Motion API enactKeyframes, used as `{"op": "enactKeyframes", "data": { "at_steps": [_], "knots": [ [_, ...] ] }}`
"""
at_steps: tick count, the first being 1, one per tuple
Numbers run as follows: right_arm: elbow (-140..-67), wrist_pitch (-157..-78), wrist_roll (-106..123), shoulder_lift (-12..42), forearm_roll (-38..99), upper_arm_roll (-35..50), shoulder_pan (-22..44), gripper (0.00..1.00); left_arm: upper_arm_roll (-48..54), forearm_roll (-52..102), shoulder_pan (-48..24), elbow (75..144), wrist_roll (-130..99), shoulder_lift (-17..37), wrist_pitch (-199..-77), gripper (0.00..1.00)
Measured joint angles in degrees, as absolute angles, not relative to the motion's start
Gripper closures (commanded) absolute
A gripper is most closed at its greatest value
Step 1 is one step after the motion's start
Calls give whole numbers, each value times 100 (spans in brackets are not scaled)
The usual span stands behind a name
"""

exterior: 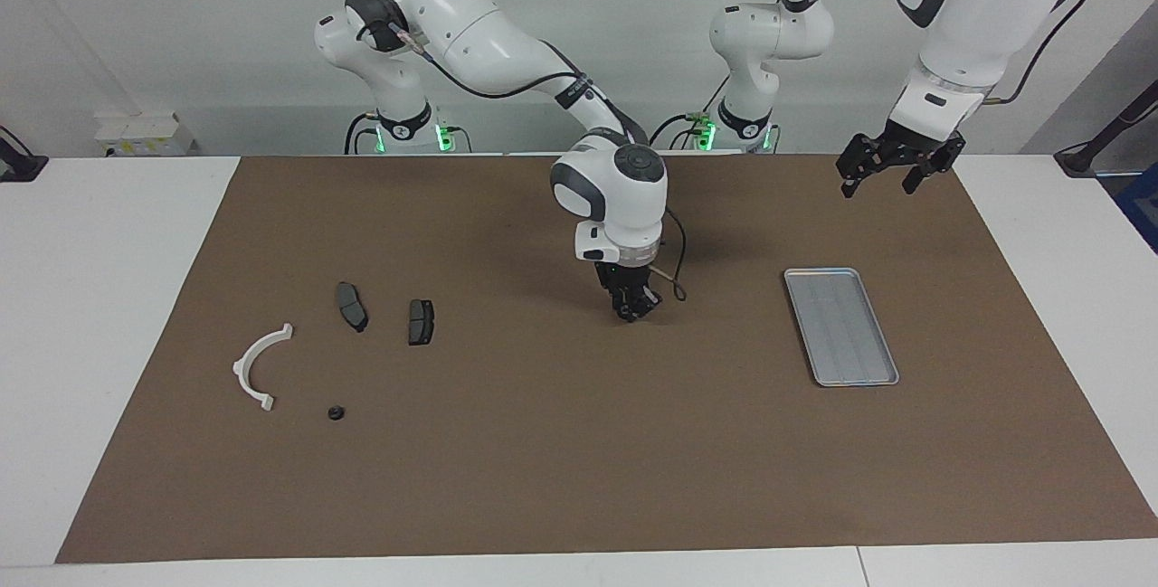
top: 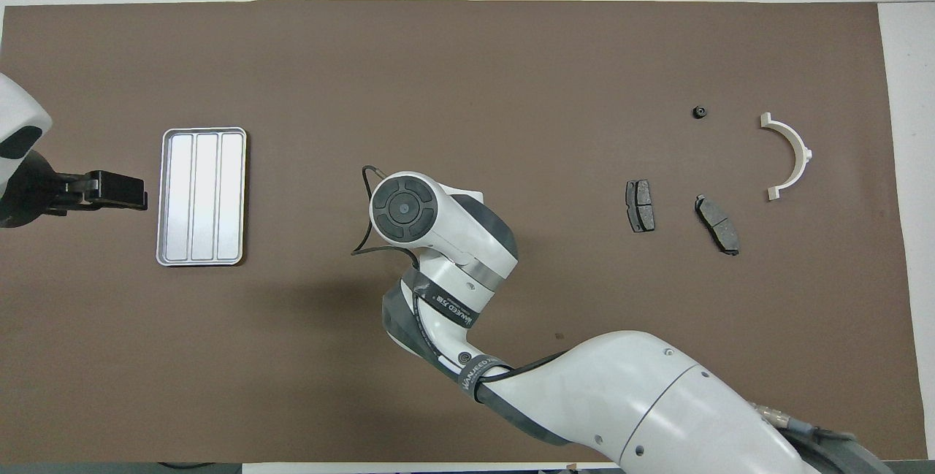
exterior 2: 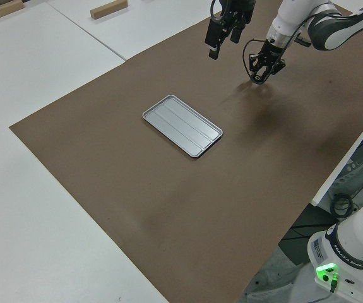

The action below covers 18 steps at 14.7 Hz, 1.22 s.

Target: Pick bearing gear from pile to tray

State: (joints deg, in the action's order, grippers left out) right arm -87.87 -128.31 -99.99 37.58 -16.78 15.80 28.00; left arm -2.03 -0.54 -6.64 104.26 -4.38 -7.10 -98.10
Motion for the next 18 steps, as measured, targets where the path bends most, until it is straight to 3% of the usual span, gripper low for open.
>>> {"op": "enactKeyframes", "data": {
  "at_steps": [6, 9, 11, 14, 18],
  "knots": [
    [-8261, -11586, -9453, 3611, -1734, 1550, 2408, 0, -199, -52, -770, 10434, -763, -719, -9847, 0],
    [-8016, -10892, -7606, 3242, -1671, 1614, 1626, 0, -178, -21, -1169, 10440, -1424, -719, -9876, 6],
    [-8006, -10658, -6182, 2996, -1513, 1624, 920, 0, -140, -15, -1874, 10477, -2413, -625, -10000, 6],
    [-8086, -10822, -4821, 2983, -1419, 1633, -12, 0, -82, -17, -3016, 10395, -3798, 155, -10641, 0],
    [-8339, -11315, -4160, 3211, -1465, 1631, -750, 0, -74, -16, -3712, 10159, -4560, 1672, -11847, 0]
  ]
}}
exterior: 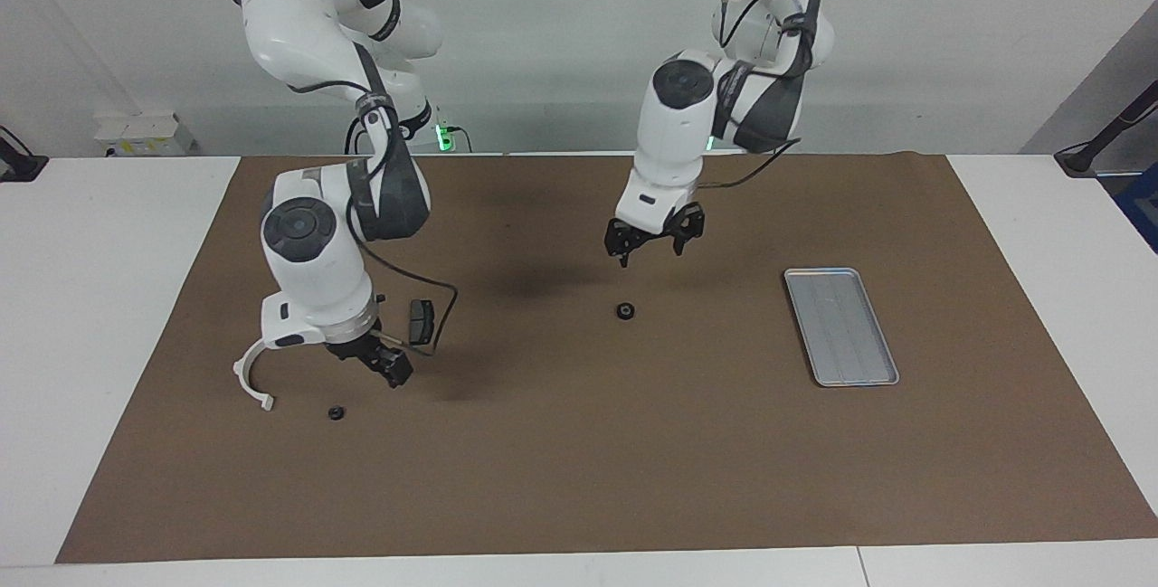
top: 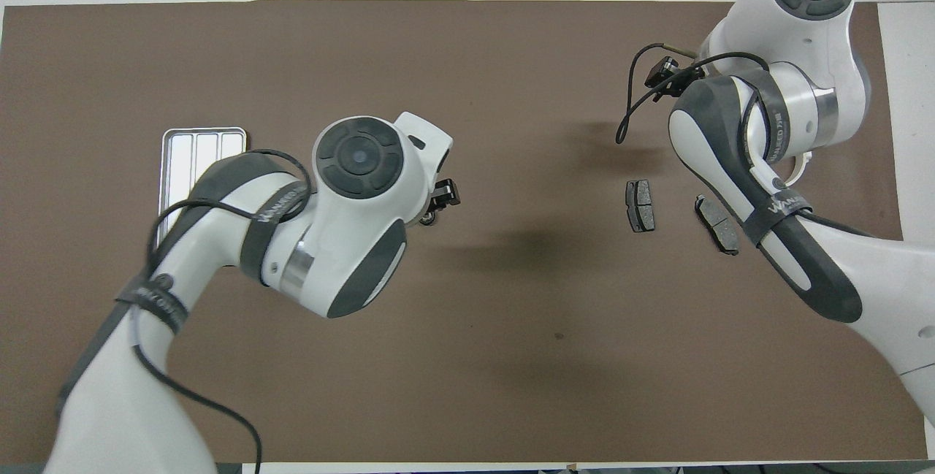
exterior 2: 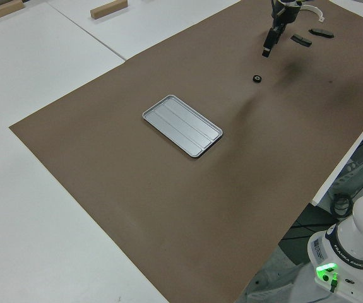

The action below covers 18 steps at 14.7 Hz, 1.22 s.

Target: Pick bearing gear from pile to tray

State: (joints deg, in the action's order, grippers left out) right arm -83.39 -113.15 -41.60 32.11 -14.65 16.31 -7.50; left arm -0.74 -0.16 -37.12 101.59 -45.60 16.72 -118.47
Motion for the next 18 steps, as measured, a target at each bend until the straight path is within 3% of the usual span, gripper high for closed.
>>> {"op": "enactKeyframes", "data": {
  "at_steps": [3, 7, 14, 15, 16, 17, 18],
  "knots": [
    [-8413, -11702, -4145, 3563, -1827, 1619, -909, 0, -77, 29, -3830, 10067, -4705, 2372, -12466, 0],
    [-8420, -12223, -4143, 3943, -2118, 1610, -1111, 1, -134, 55, -3796, 10092, -4681, 2414, -12562, 0],
    [-8404, -12305, -4132, 3986, -2134, 1622, -1185, 57, -176, 56, -3692, 10553, -4329, 2408, -13138, 0],
    [-8403, -12349, -4132, 3983, -2134, 1629, -1190, 73, -175, 56, -3693, 10632, -4323, 2405, -13244, 0],
    [-8411, -12409, -4132, 3983, -2134, 1635, -1193, 82, -174, 56, -3693, 10687, -4318, 2404, -13319, 7],
    [-8418, -12448, -4132, 3982, -2134, 1636, -1201, 98, -170, 56, -3693, 10715, -4317, 2402, -13343, 43],
    [-8421, -12438, -4132, 3957, -2132, 1650, -1226, 100, -165, 56, -3696, 10724, -4316, 2397, -13352, 80]
  ]
}}
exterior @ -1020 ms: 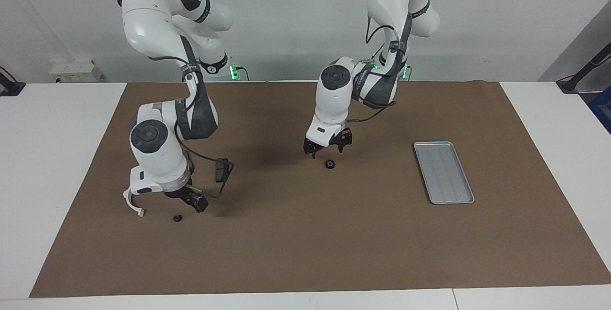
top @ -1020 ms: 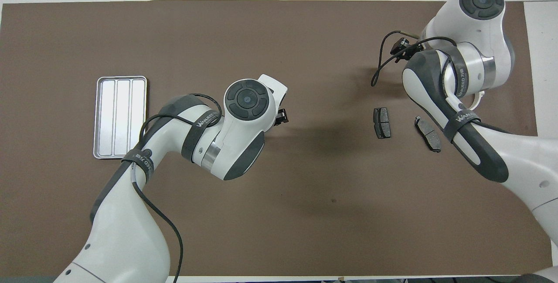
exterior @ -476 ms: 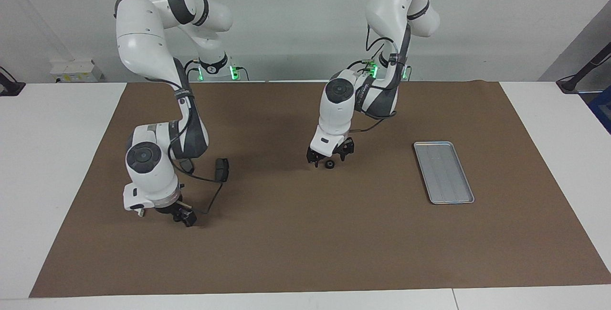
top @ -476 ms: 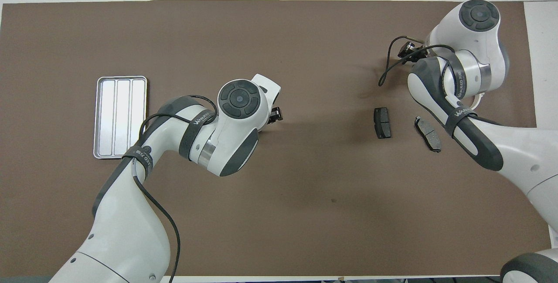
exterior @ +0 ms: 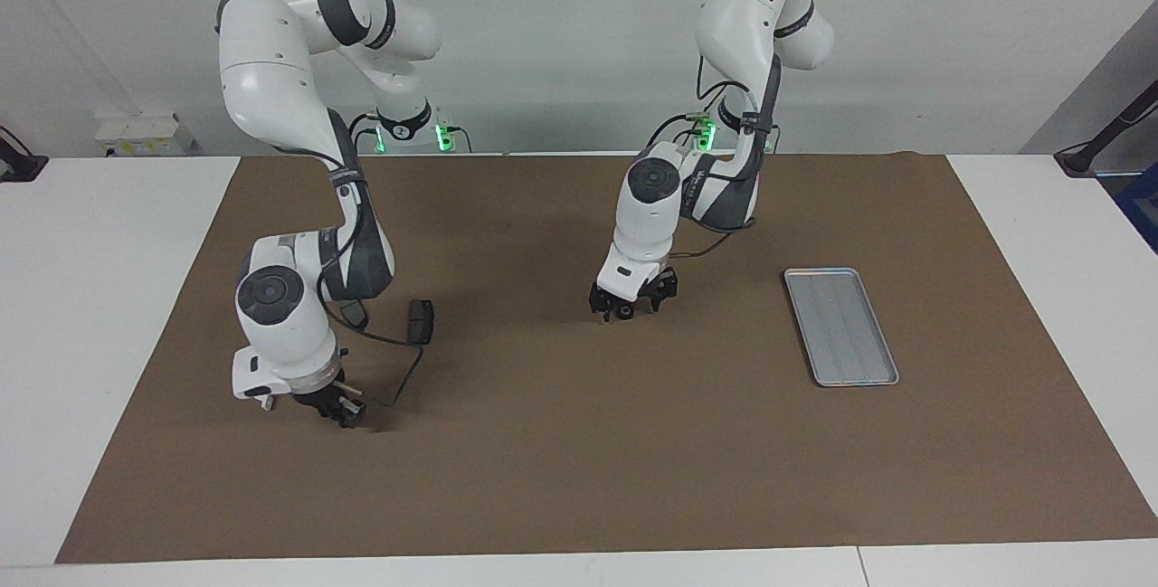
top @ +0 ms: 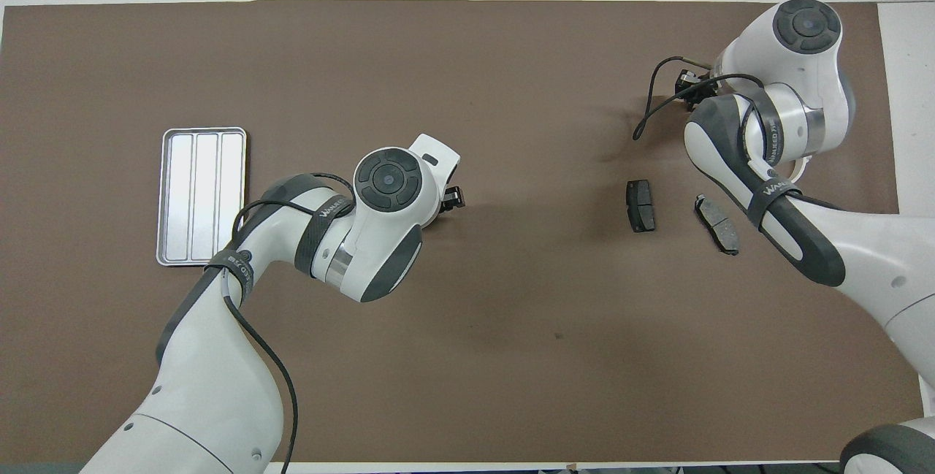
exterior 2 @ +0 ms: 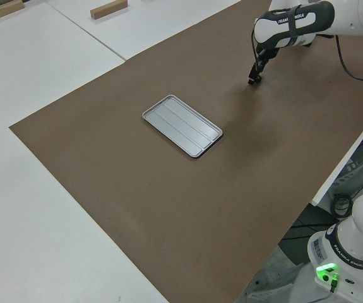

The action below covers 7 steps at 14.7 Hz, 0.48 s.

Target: Pick bearing gear from pile to tray

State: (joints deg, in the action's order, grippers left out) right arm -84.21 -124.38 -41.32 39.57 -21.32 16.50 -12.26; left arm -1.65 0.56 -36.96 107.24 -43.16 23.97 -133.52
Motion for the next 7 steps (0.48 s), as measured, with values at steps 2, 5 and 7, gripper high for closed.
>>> {"op": "enactKeyframes", "data": {
  "at_steps": [2, 5, 7],
  "knots": [
    [-8447, -12456, -4103, 3948, -2132, 1660, -1259, 100, -154, 58, -3701, 10727, -4316, 2384, -13358, 100],
    [-8448, -12456, -4016, 3948, -2132, 1662, -1259, 100, -150, 139, -3707, 10727, -4373, 2372, -13384, 100],
    [-8436, -12418, -3861, 3948, -2132, 1662, -1260, 100, -150, 151, -3707, 10727, -4413, 2358, -13393, 100]
  ]
}}
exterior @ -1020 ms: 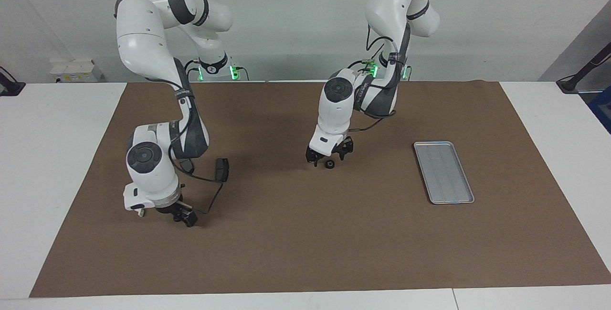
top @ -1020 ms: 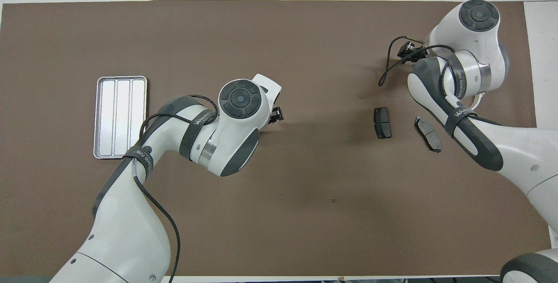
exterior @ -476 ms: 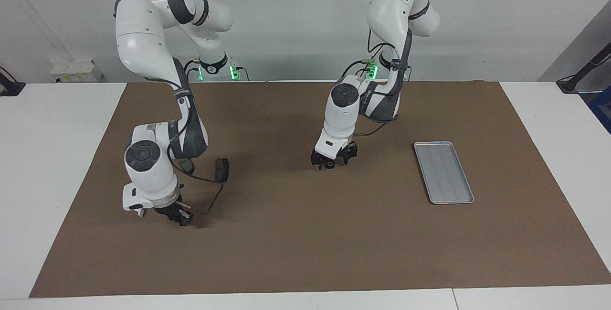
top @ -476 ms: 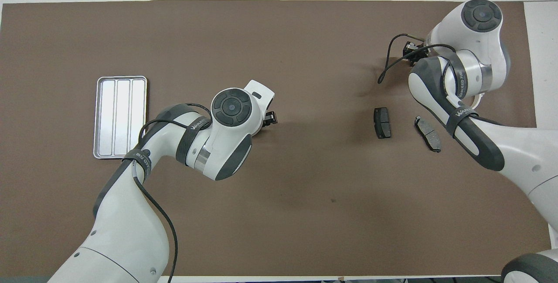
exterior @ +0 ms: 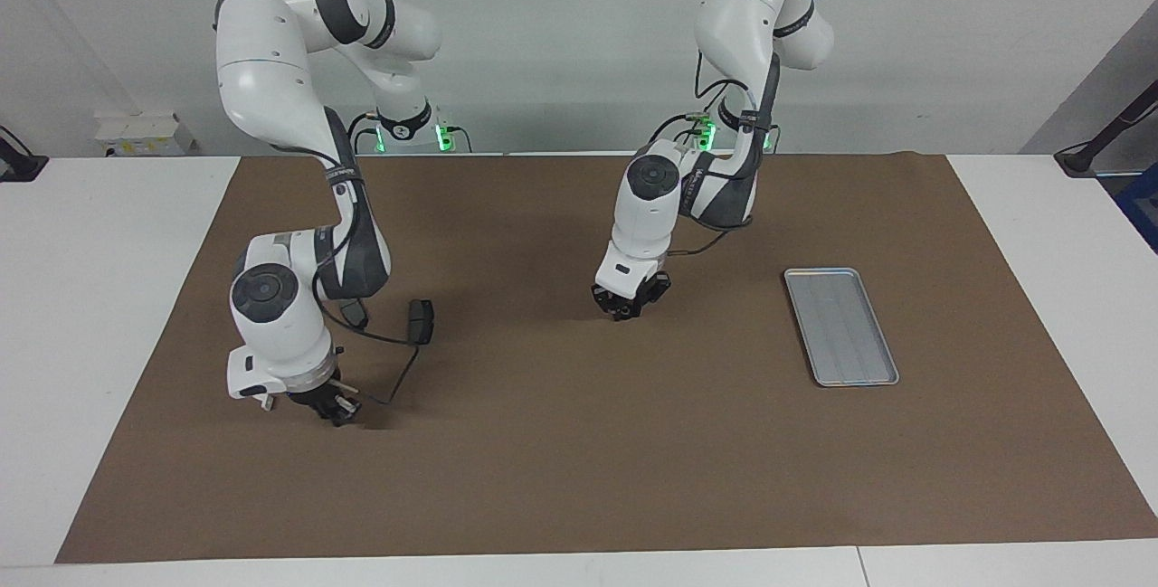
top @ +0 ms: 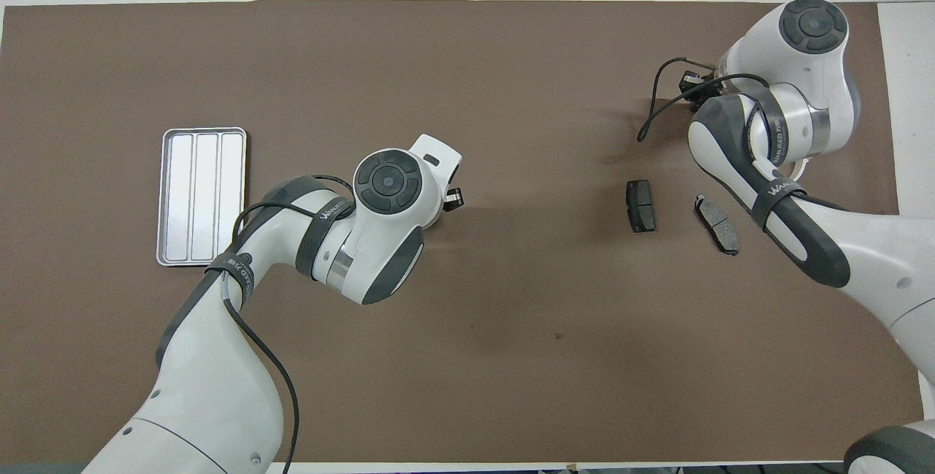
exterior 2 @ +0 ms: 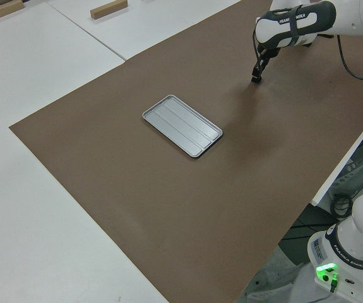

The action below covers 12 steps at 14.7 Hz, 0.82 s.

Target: Pick bearing gear from pile to tray

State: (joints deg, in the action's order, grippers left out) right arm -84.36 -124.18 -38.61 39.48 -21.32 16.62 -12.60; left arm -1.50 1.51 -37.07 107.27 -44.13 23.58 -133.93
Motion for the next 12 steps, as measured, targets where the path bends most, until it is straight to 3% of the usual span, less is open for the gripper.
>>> {"op": "enactKeyframes", "data": {
  "at_steps": [2, 4, 7, 10, 12],
  "knots": [
    [-8367, -12017, -3726, 3921, -2132, 1672, -1259, 100, -172, 154, -3691, 10647, -4419, 2326, -13253, 100],
    [-8190, -11427, -3538, 3795, -2132, 1775, -1259, 100, -220, 154, -3477, 10077, -4199, 2260, -12252, 100],
    [-8018, -10636, -3306, 3358, -2084, 2078, -1257, 100, -264, 154, -2530, 9002, -2765, 1846, -10498, 100],
    [-7971, -9911, -3614, 2822, -1382, 2403, -1147, 100, -317, 159, -1394, 8886, -864, 1341, -9619, 100],
    [-7953, -9753, -4701, 2542, -1127, 2501, -714, 100, -330, 167, -693, 8959, 295, 1265, -9421, 100]
  ]
}}
